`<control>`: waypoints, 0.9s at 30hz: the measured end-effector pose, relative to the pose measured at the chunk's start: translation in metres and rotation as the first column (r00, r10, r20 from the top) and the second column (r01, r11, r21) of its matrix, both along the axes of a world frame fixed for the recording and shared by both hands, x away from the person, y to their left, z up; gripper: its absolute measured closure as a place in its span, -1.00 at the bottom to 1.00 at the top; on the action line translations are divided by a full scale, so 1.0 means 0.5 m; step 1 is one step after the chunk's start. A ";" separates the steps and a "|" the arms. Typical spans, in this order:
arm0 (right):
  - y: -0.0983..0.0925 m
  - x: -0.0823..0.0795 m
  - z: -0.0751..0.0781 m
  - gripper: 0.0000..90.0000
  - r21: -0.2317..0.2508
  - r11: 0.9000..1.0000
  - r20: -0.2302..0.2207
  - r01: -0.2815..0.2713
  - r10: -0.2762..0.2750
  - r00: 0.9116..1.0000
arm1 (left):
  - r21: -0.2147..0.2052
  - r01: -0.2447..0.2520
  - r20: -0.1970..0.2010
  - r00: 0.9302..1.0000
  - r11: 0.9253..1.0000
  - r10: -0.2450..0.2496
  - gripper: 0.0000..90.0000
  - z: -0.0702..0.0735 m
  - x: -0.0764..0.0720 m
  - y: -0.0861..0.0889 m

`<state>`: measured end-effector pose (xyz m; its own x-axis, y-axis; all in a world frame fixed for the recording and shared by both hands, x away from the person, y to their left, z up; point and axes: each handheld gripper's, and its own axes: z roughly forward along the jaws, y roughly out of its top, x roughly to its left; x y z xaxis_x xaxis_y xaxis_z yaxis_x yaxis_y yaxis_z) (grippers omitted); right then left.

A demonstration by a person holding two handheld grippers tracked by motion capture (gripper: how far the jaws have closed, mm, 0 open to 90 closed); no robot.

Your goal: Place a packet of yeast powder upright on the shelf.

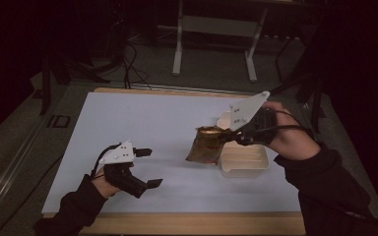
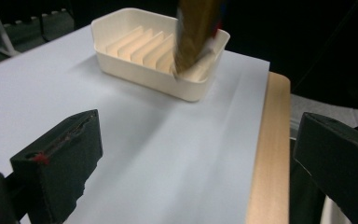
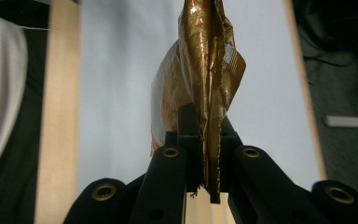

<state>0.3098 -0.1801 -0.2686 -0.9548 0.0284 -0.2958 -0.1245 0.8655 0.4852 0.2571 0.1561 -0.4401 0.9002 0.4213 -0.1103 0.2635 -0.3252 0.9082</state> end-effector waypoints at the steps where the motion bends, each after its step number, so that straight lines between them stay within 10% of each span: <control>1: -0.008 0.004 0.005 0.93 0.004 1.000 0.007 0.017 -0.017 1.000 | -0.008 -0.007 0.000 1.000 1.000 0.007 -0.95 -0.005 -0.003 0.005; 10: -0.089 0.047 0.026 0.93 0.073 0.992 0.054 0.104 -0.108 0.993 | -0.044 -0.065 -0.025 0.998 0.997 0.064 -0.95 -0.038 -0.016 0.042; 27: -0.188 0.118 -0.045 0.91 0.010 0.976 0.055 0.218 -0.218 0.974 | -0.036 -0.096 -0.074 0.993 0.995 0.093 -0.99 -0.084 -0.029 0.051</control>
